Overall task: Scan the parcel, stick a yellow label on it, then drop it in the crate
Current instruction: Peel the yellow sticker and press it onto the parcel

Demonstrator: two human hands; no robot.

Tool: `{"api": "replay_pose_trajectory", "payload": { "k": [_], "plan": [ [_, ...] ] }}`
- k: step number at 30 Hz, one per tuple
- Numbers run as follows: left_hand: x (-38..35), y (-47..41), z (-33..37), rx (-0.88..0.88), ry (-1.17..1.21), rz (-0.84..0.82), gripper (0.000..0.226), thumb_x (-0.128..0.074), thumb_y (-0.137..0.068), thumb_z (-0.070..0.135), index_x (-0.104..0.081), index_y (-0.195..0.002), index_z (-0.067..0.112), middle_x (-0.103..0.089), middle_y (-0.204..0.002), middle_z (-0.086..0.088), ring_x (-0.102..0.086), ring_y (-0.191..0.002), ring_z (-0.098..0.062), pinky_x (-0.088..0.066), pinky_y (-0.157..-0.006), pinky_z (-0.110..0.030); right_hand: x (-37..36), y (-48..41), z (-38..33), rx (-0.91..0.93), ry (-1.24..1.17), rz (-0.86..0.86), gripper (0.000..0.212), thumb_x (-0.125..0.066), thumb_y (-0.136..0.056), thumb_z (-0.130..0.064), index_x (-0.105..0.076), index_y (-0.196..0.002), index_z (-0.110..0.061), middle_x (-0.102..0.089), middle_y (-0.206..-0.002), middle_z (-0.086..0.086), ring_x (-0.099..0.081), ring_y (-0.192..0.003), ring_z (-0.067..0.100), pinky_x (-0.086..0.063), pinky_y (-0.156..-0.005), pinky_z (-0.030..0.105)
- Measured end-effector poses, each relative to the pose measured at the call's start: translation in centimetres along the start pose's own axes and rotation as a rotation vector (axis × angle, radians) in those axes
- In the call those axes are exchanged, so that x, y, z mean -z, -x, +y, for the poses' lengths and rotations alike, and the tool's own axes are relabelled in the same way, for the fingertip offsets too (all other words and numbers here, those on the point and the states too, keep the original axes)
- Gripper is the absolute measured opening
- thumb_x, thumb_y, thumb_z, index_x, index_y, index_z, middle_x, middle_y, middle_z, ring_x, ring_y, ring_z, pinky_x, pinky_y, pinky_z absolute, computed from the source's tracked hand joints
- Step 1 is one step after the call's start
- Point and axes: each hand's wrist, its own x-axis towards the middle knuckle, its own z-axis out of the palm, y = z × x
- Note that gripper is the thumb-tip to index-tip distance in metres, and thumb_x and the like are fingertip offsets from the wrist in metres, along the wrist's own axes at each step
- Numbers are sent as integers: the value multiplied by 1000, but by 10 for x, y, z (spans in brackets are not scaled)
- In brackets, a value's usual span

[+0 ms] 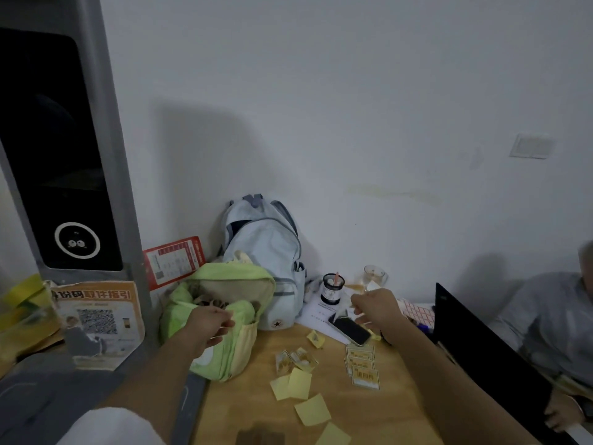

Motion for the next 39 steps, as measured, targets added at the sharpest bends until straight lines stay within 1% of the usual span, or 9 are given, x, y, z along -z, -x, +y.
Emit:
{"api": "replay_pose_trajectory", "payload": {
  "k": [9, 14, 19, 25, 28, 31, 33, 37, 39],
  "plan": [
    [-55, 7, 22, -68, -128, -246, 26, -63, -90, 21, -64, -113, 10, -65, -107, -5, -62, -88, -19, -48, -78, -32, -28, -4, -7, -21, -52, -88, 13, -58, -81, -3, -52, -69, -4, -55, -67, 15, -49, -47, 21, -32, -45, 23],
    [-85, 10, 23, -93, -161, -414, 34, -64, -88, 16, -59, -121, 16, -65, -102, -3, -62, -82, -16, -48, -78, -30, -43, -5, -6, -9, -15, -89, 17, -58, -81, -9, -51, -66, -7, -52, -65, 13, -52, -58, 23, -41, -52, 28],
    [-104, 15, 19, -100, -218, -566, 44, -74, -75, 6, -62, -116, 18, -71, -101, 6, -65, -90, -14, -49, -78, -28, -54, 0, 1, 9, -2, -111, 33, -55, -77, -7, -30, -57, -14, -30, -60, 9, -31, -56, 20, -29, -48, 24],
    [-110, 17, 15, -114, -201, -463, 18, -71, -81, 12, -62, -95, 17, -68, -84, 1, -65, -81, -18, -47, -66, -27, -62, 3, 6, 6, 0, -174, 6, -58, -84, -12, -55, -82, -7, -45, -86, 12, -45, -79, 23, -39, -60, 30],
    [-107, 20, 13, -102, -160, -404, 5, -60, -90, 17, -59, -86, 18, -65, -86, 1, -65, -75, -17, -45, -62, -27, -64, 7, 6, 26, -7, -215, 31, -62, -87, -21, -66, -98, 8, -55, -91, 17, -54, -84, 28, -40, -67, 32],
    [-102, 22, 12, -115, -86, -309, 16, -53, -95, 18, -56, -78, 17, -62, -82, -1, -64, -68, -15, -44, -62, -27, -66, 12, 6, 72, -40, -178, 39, -66, -85, -32, -66, -111, -2, -62, -116, 20, -58, -109, 30, -41, -80, 33],
    [-97, 23, 14, -127, -17, -239, 21, -53, -95, 16, -55, -74, 17, -62, -81, -2, -62, -66, -14, -43, -62, -28, -69, 13, 5, 95, -23, -117, 44, -71, -82, -30, -62, -118, -6, -62, -116, 13, -59, -99, 25, -44, -78, 32],
    [-87, 28, 22, -171, 40, -206, 10, -52, -96, 17, -59, -89, 14, -63, -90, -4, -62, -67, -13, -45, -55, -24, -71, 16, -3, 106, -65, -82, 8, -68, -83, -3, -64, -82, -10, -65, -85, 16, -58, -60, 18, -49, -59, 30],
    [-83, 31, 27, -193, 67, -182, 11, -52, -95, 19, -59, -87, 18, -62, -90, -2, -61, -68, -12, -44, -56, -23, -73, 19, -10, 143, -101, -40, 17, -67, -83, -6, -64, -69, -15, -65, -74, 10, -57, -59, 18, -49, -60, 30]
  ]
}}
